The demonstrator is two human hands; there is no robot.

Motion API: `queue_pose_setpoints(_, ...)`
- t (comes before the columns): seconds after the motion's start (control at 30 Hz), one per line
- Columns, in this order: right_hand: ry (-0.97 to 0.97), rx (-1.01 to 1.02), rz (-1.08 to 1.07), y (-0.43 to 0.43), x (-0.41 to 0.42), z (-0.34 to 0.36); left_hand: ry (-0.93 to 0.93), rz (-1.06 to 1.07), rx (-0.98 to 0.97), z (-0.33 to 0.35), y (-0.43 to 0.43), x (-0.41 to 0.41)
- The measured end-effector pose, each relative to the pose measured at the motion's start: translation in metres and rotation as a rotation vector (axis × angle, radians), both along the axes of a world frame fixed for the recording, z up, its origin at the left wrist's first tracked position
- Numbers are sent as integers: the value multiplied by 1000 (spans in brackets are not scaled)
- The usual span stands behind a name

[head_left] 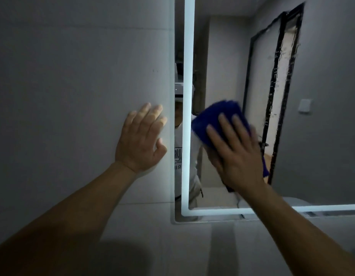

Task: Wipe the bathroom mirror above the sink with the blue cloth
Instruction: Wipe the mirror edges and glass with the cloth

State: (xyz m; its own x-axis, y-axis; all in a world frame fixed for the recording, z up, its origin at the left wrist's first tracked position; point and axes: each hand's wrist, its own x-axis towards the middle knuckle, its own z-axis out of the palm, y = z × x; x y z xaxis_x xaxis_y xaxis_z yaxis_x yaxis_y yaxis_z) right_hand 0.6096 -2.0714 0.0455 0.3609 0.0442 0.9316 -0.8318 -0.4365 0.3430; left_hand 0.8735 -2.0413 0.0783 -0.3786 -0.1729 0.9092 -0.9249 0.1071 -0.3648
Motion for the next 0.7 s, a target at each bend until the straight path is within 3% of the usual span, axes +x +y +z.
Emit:
queue_pose_setpoints(0.07, -209, 12, 1, 2, 12, 37, -1, 6, -2, 0, -1, 0)
queue_pose_setpoints(0.13, -260, 17, -3, 5, 25, 38, 2, 11, 8, 0, 0, 0)
queue_pose_setpoints(0.33, 144, 99, 14, 10, 21, -118, 12, 56, 47, -1, 1, -1)
queue_pose_setpoints(0.47, 287, 72, -2, 5, -7, -123, 5, 64, 53, 0, 1, -1)
queue_pose_setpoints(0.63, -249, 83, -23, 5, 5, -38, 6, 53, 11, 0, 1, -3)
queue_pose_setpoints(0.7, -319, 109, -23, 11, 26, -47, 6, 48, 10, 0, 0, -3)
